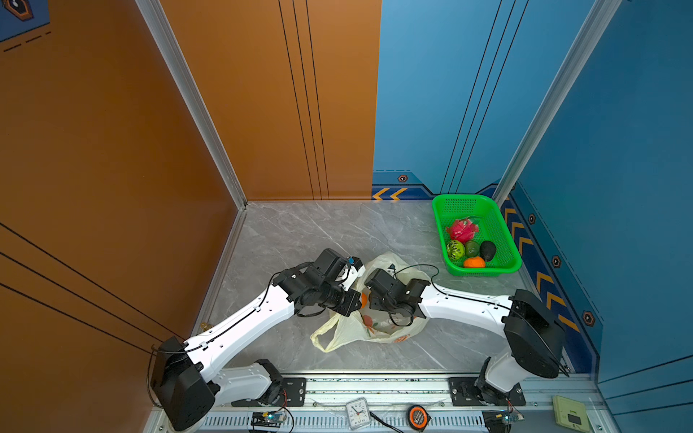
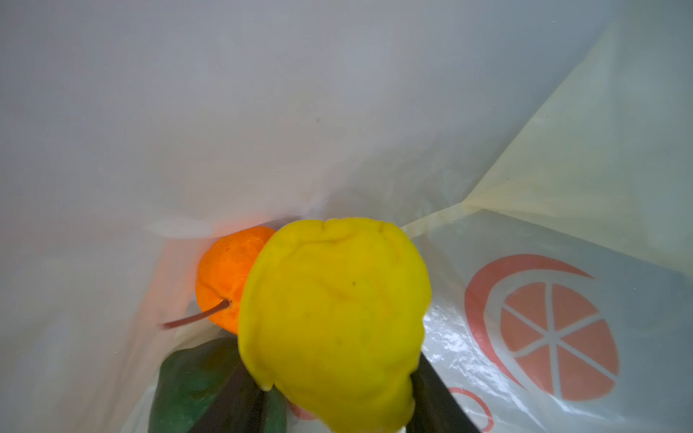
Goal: Untie the knot of the plastic bag and take out the fruit
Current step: 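Lower the right gripper into the bag onto the yellow fruit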
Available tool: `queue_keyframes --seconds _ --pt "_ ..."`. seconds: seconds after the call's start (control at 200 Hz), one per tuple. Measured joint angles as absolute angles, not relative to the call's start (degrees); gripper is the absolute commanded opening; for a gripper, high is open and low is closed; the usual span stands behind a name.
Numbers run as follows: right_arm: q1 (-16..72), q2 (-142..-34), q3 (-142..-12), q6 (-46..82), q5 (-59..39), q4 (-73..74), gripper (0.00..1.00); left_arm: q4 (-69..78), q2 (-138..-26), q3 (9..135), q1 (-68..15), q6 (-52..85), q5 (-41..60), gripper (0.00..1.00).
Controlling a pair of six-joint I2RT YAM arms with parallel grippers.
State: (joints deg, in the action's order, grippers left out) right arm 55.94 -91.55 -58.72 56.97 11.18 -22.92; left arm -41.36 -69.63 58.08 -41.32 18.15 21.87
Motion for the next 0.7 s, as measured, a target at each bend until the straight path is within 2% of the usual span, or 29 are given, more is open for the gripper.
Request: queue_keyframes --seconds 0.28,0.696 --pt "58.1 -85.2 -56.6 56.4 10.3 -22.7 0.46 -41.6 -69.6 57.8 -41.3 17.9 20.0 0.04" --pt "65.0 -83.0 -56.6 54.8 9.3 -26.7 0.45 -41.4 -69.8 60.6 -39.6 18.5 18.0 0.05"
